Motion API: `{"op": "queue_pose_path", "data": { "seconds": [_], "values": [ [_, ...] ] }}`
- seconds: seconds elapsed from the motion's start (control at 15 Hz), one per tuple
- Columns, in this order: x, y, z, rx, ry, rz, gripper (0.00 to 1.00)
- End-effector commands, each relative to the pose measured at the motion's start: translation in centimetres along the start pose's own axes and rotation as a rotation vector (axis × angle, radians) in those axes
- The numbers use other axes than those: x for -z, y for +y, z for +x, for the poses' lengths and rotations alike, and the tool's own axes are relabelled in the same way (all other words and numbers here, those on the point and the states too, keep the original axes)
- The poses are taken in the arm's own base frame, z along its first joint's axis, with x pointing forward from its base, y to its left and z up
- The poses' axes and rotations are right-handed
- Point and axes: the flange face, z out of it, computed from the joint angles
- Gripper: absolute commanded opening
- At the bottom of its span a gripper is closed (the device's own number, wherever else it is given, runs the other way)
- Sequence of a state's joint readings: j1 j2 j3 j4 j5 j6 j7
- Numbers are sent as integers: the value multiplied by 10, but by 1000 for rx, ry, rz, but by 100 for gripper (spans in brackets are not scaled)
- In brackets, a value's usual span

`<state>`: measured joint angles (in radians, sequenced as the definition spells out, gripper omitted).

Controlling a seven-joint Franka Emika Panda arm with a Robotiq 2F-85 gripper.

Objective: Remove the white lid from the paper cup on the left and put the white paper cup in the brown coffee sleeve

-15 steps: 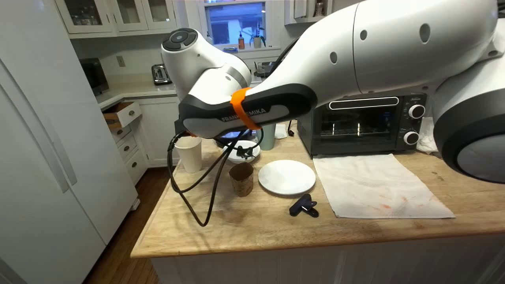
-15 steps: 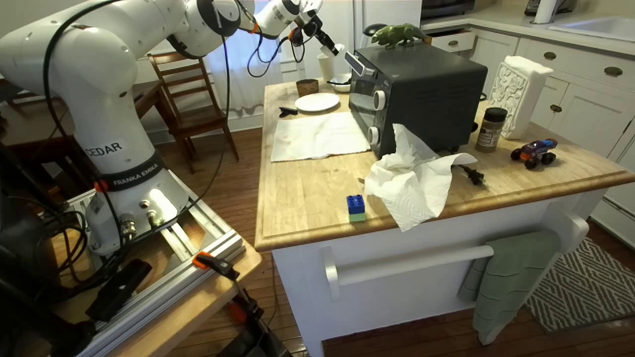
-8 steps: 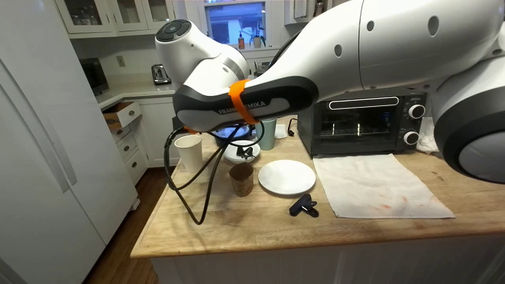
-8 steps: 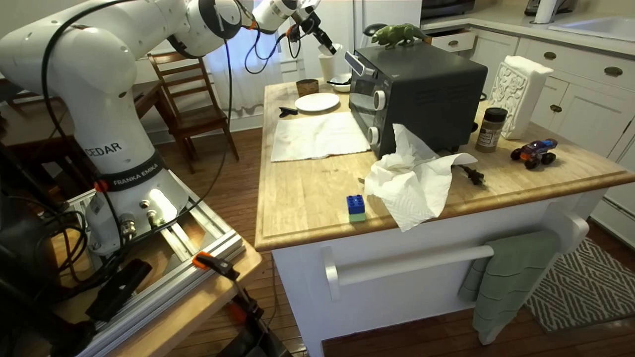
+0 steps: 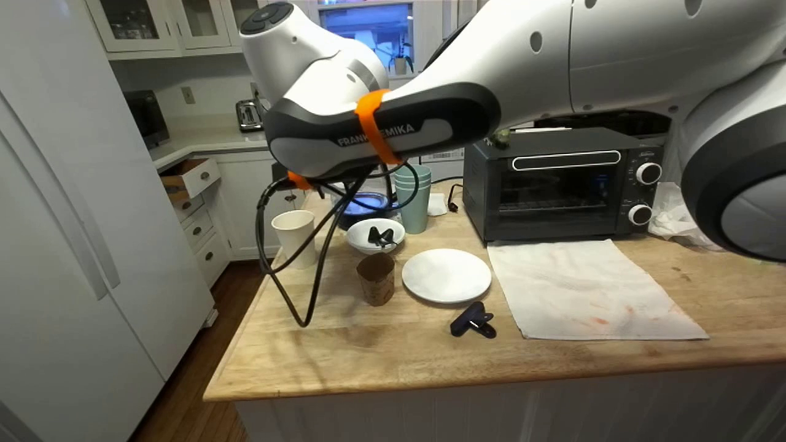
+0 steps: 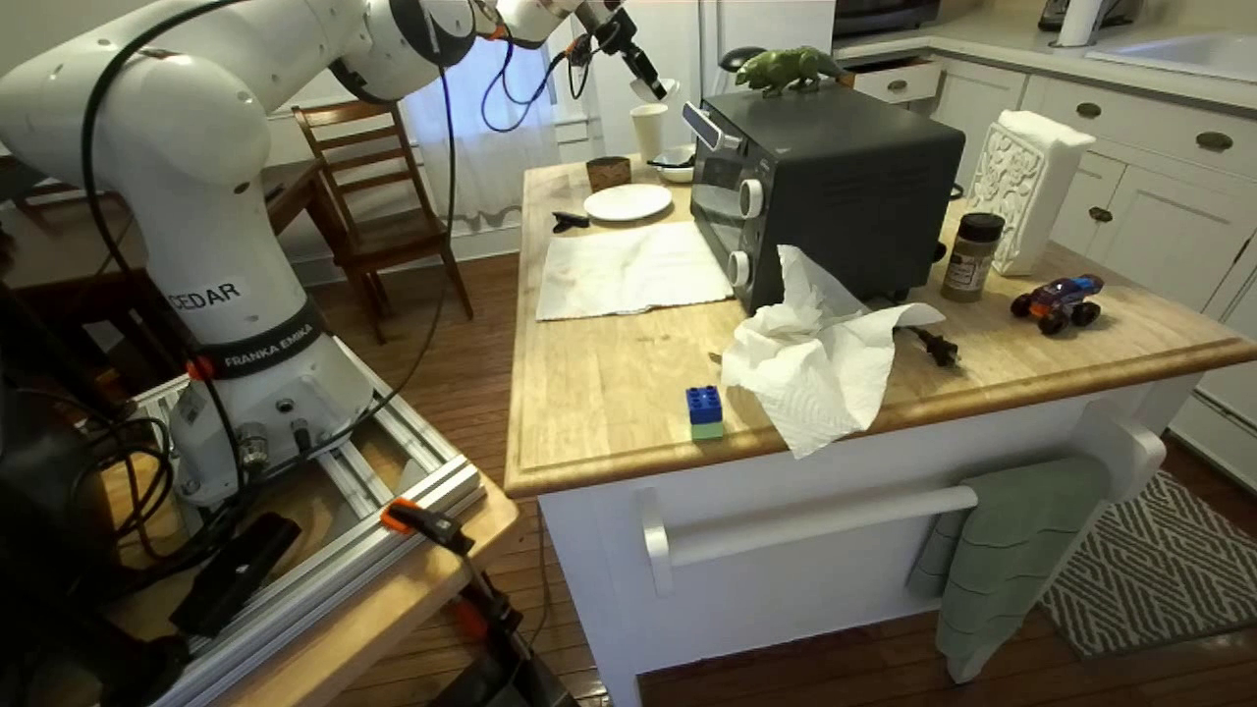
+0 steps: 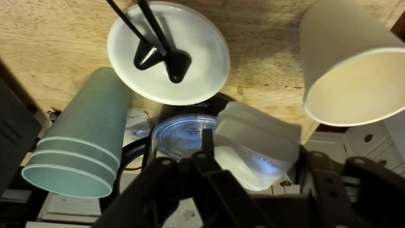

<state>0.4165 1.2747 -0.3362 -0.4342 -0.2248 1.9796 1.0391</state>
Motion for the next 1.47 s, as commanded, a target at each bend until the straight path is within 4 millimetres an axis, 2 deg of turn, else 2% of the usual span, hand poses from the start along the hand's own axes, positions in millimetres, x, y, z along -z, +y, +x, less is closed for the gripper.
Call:
{"op": "queue_pose_path", "data": {
  "seconds": [0.0, 0.33, 0.8, 1.13, 1.4],
  "values": [
    [16, 17, 19, -84, -27, -65, 59],
    [15, 46, 31, -238, -84, -221, 58],
    [0, 72, 12, -513, -175, -440, 59],
    [-34, 100, 10, -690, -186, -584, 64],
    [-84, 124, 10, -717, -196, -621, 62]
  ]
}}
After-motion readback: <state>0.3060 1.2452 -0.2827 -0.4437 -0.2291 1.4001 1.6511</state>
